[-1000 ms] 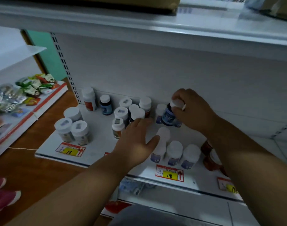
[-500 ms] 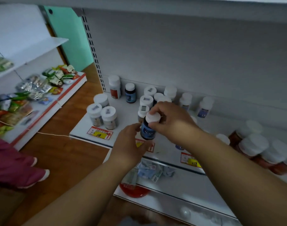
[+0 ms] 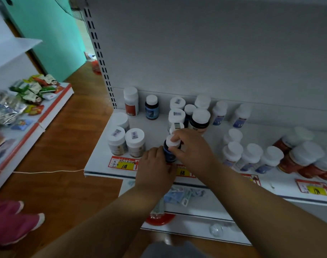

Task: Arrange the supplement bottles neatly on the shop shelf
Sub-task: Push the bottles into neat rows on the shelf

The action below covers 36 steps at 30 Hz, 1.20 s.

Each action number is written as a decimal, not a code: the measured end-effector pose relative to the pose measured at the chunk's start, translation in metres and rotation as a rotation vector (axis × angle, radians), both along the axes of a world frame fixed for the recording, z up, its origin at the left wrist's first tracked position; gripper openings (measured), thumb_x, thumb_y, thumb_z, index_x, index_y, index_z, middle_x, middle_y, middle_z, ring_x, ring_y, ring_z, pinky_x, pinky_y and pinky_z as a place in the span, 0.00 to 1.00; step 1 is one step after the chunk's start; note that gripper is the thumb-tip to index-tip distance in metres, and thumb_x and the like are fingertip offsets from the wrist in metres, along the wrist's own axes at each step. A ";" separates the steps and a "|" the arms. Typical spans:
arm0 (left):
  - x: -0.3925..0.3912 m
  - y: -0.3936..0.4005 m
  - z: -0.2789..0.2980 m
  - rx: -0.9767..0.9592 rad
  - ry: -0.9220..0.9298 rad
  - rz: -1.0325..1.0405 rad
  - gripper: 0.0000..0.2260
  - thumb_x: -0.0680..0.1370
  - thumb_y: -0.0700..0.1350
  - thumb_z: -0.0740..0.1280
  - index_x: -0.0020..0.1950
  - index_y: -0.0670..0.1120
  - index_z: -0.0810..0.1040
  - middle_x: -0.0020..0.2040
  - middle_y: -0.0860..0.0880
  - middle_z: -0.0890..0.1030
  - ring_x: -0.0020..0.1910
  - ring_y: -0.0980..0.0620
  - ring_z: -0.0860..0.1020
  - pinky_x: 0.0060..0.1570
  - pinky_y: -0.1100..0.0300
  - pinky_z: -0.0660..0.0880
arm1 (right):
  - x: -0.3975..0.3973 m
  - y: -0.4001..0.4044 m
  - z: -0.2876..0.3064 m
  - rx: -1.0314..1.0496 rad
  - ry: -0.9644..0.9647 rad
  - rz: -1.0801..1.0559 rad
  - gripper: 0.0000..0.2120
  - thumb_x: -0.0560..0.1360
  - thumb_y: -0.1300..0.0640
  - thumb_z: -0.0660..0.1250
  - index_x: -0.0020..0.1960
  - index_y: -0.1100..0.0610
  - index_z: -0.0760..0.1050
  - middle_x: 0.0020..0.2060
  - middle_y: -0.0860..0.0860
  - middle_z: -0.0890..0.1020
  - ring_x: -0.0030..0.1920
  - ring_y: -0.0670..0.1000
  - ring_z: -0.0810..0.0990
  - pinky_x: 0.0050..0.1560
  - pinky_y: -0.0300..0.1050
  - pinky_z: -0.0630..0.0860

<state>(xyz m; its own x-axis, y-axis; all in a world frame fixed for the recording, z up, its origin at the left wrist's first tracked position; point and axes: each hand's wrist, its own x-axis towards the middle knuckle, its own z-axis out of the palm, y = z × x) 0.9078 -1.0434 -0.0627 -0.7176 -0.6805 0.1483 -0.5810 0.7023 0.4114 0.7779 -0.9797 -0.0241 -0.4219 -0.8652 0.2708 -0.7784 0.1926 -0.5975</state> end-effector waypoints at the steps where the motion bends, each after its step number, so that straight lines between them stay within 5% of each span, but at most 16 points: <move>1: 0.000 -0.001 -0.001 -0.005 -0.007 -0.006 0.17 0.75 0.53 0.62 0.60 0.46 0.72 0.55 0.48 0.76 0.54 0.47 0.73 0.57 0.56 0.68 | 0.002 -0.002 -0.001 0.000 0.008 -0.008 0.10 0.71 0.56 0.73 0.50 0.57 0.76 0.49 0.54 0.80 0.53 0.54 0.76 0.53 0.50 0.73; 5: 0.000 -0.007 -0.001 0.003 -0.010 -0.002 0.16 0.75 0.53 0.61 0.59 0.47 0.72 0.54 0.48 0.76 0.54 0.48 0.72 0.55 0.58 0.66 | 0.007 -0.010 0.000 0.015 0.046 -0.018 0.12 0.71 0.58 0.73 0.51 0.60 0.77 0.50 0.55 0.80 0.53 0.57 0.76 0.54 0.53 0.73; 8: 0.000 -0.005 0.004 0.001 0.021 0.005 0.20 0.75 0.54 0.62 0.65 0.47 0.70 0.58 0.48 0.75 0.58 0.48 0.72 0.59 0.58 0.66 | 0.007 -0.005 0.006 -0.020 0.093 -0.026 0.12 0.72 0.56 0.72 0.52 0.61 0.77 0.52 0.56 0.79 0.56 0.55 0.75 0.58 0.44 0.69; 14: -0.002 0.007 0.037 -0.035 0.279 0.094 0.32 0.73 0.51 0.71 0.72 0.40 0.64 0.66 0.41 0.71 0.66 0.44 0.69 0.67 0.53 0.64 | -0.044 0.012 0.055 -0.363 0.210 -0.177 0.03 0.73 0.58 0.62 0.42 0.57 0.72 0.39 0.51 0.75 0.40 0.50 0.71 0.42 0.42 0.66; 17: -0.014 0.011 0.058 -0.083 0.338 0.065 0.30 0.73 0.49 0.70 0.72 0.42 0.65 0.66 0.42 0.71 0.65 0.44 0.68 0.64 0.56 0.62 | -0.106 0.013 0.066 -0.047 0.218 -0.320 0.08 0.75 0.58 0.63 0.51 0.59 0.76 0.49 0.57 0.78 0.49 0.58 0.77 0.50 0.52 0.74; 21: -0.038 0.021 0.076 -0.108 0.311 -0.028 0.28 0.74 0.50 0.68 0.72 0.43 0.67 0.67 0.43 0.72 0.66 0.45 0.67 0.64 0.56 0.61 | -0.166 0.008 0.061 0.448 0.192 -0.241 0.21 0.77 0.57 0.64 0.69 0.58 0.70 0.65 0.61 0.71 0.64 0.61 0.72 0.63 0.51 0.70; 31: -0.085 0.048 0.072 -0.118 0.332 -0.154 0.22 0.75 0.51 0.64 0.67 0.44 0.73 0.61 0.46 0.76 0.60 0.47 0.71 0.61 0.57 0.66 | -0.192 0.002 0.042 0.364 0.260 -0.104 0.17 0.72 0.58 0.71 0.58 0.61 0.71 0.58 0.61 0.70 0.52 0.62 0.75 0.52 0.51 0.72; 36: -0.112 0.061 0.064 -0.046 0.241 -0.318 0.25 0.76 0.57 0.65 0.69 0.46 0.70 0.65 0.48 0.72 0.64 0.48 0.70 0.63 0.61 0.63 | -0.202 0.027 0.061 0.281 0.132 -0.110 0.27 0.69 0.56 0.73 0.66 0.59 0.71 0.60 0.60 0.71 0.56 0.59 0.75 0.52 0.44 0.69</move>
